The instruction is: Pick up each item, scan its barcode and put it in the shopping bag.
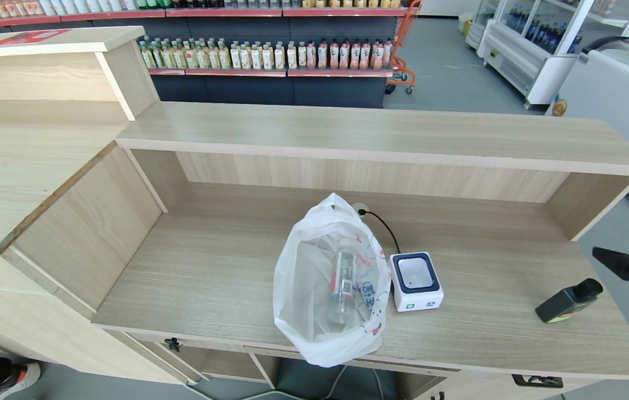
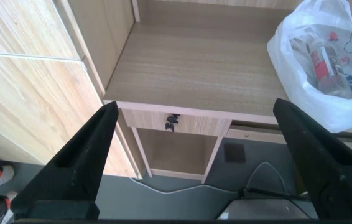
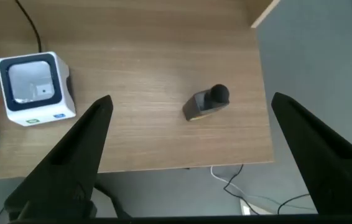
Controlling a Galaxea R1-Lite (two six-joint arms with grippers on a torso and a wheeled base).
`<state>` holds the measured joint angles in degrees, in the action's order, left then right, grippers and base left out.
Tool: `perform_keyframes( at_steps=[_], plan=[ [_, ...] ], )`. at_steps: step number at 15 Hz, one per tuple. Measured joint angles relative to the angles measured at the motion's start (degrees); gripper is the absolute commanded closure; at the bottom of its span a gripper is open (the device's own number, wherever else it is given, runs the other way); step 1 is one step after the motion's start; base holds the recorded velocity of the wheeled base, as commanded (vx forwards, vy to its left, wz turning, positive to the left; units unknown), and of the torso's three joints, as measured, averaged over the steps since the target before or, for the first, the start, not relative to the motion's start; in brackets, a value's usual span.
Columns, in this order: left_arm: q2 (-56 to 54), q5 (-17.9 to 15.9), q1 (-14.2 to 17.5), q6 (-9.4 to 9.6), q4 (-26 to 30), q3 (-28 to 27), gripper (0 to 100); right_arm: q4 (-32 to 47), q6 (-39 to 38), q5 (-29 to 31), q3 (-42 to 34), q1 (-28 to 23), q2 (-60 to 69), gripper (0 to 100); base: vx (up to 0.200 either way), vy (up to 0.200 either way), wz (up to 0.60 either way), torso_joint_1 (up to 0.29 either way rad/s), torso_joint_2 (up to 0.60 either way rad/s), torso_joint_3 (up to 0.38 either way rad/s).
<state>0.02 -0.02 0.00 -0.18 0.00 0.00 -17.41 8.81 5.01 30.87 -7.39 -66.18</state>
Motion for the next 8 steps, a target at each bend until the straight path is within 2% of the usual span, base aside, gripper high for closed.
perform_keyframes(
  at_steps=[3,7,8],
  plan=[
    [0.0,0.02,0.0,-0.13,-0.05,0.0,0,3.82,0.49,0.79,-1.73,-2.45,5.99,0,0.0,0.0,0.0,0.0,0.0,0.0],
    [0.0,0.02,-0.07,0.09,0.0,0.0,0,3.97,0.33,0.18,-2.34,-2.43,5.02,0,0.0,-0.2,0.0,0.001,0.0,0.004],
    [0.0,0.05,-0.05,0.0,0.0,0.0,0,3.82,0.18,-0.41,-2.36,-2.0,4.0,0,0.0,0.0,0.0,0.0,0.0,0.0]
  ],
)
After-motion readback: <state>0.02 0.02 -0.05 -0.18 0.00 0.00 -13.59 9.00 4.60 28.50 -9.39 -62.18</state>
